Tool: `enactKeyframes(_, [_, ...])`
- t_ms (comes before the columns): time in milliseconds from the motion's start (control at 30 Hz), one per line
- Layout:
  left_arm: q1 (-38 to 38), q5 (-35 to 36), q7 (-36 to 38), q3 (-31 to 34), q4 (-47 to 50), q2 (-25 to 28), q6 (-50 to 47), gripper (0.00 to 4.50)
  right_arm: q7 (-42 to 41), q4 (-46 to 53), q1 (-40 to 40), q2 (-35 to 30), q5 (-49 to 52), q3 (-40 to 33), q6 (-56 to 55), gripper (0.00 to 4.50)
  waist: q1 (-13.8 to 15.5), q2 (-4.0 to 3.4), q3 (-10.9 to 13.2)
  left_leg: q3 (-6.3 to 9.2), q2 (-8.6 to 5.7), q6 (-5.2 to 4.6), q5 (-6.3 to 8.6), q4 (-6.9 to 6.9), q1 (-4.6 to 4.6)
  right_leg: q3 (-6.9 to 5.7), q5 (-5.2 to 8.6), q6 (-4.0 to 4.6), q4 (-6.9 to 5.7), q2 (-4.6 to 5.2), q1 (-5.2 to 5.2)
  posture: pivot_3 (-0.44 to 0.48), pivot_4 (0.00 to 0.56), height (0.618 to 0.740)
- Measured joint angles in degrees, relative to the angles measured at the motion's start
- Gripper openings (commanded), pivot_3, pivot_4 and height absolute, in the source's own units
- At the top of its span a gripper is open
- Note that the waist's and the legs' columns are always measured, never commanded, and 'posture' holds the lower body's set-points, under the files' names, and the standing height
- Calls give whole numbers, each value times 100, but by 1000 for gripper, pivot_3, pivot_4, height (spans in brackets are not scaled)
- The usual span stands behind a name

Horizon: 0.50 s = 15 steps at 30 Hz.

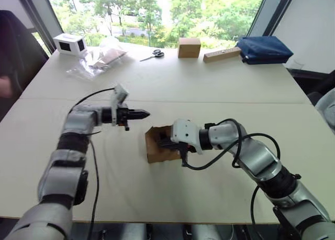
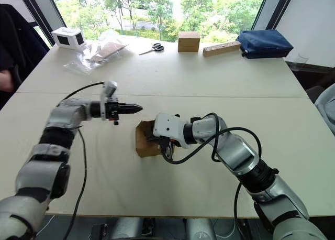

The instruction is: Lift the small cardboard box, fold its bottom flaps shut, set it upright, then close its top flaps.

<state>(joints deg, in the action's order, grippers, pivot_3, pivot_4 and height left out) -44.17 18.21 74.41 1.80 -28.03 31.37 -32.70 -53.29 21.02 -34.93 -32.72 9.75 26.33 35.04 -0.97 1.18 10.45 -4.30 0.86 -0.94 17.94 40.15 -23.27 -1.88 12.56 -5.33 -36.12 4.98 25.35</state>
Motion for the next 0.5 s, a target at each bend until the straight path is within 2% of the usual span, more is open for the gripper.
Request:
enactKeyframes(167, [1406, 1152, -396, 610, 2953, 650, -1774, 126, -23, -51, 28, 57, 7, -21, -46, 0, 29, -1, -1, 3, -5, 3, -1, 0, 1, 1, 0, 2, 1, 9, -5, 0, 150, 740])
enactKeyframes(267, [1802, 1668, -657, 679, 3989, 695, -2354, 126, -48, -94, 29, 81, 6, -22, -77, 0, 64, -1, -1, 8, -8, 0, 1, 1, 5, -1, 0, 2, 2, 9, -13, 0, 150, 740])
enactKeyframes(400, [2081, 2111, -1167, 697, 4690, 580, -2731, 126, -79, -108, 30, 90, 5, -22, -118, 0, 34, -1, -2, 8, -8, 0, 0, -1, 9, 0, 0, 2, 1, 5, -12, 0, 150, 740])
enactKeyframes(500, [2229, 2232, -1437, 665, 4797, 474, -2792, 126, -113, -110, 30, 91, 5, -22, -122, 0, 30, -1, -2, 8, -5, 6, -3, -2, 10, -1, 0, 2, 0, 2, -12, 0, 150, 740])
